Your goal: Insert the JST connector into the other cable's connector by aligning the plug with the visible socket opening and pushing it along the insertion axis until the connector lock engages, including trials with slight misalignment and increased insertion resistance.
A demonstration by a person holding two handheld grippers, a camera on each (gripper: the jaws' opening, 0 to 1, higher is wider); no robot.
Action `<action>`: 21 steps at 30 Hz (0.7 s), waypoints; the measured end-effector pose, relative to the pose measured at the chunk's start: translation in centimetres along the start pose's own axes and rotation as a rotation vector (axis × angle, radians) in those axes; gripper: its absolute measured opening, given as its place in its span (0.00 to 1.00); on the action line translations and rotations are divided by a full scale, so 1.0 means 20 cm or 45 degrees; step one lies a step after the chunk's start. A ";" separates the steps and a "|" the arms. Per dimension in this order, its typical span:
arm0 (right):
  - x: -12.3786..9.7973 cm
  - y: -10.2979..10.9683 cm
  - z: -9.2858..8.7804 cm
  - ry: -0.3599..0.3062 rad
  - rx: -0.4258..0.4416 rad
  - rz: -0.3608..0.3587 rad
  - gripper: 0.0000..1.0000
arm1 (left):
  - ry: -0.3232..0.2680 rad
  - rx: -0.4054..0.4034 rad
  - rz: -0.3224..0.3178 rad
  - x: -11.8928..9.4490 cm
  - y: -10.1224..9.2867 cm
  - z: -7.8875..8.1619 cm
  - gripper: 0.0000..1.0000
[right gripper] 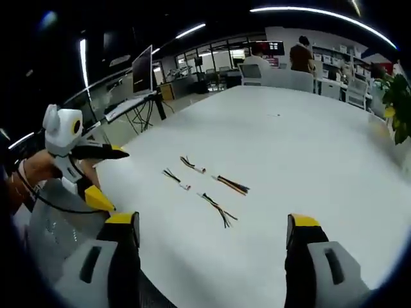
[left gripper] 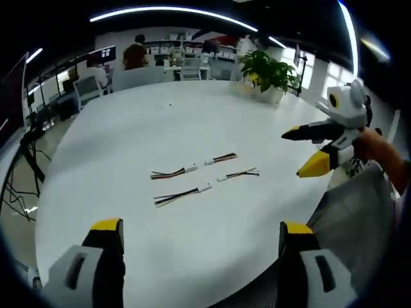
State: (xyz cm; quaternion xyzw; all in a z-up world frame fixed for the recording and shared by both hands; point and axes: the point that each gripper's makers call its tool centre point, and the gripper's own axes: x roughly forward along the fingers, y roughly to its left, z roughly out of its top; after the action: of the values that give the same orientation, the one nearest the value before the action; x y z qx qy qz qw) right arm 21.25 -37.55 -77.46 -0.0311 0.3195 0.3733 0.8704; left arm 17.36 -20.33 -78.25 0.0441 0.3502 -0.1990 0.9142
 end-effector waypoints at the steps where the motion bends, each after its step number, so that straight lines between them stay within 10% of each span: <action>1: 0.00 0.00 0.00 0.000 0.003 0.000 0.93 | 0.001 0.000 0.000 0.00 0.00 0.00 0.99; 21: 0.00 -0.01 -0.01 0.004 0.021 -0.002 0.92 | -0.020 -0.001 0.010 0.00 0.01 0.02 0.99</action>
State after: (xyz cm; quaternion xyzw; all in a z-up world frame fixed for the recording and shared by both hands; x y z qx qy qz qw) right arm 21.25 -37.85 -77.70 -0.0249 0.3238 0.3698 0.8705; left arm 17.65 -20.32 -77.96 0.0435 0.3431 -0.1957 0.9177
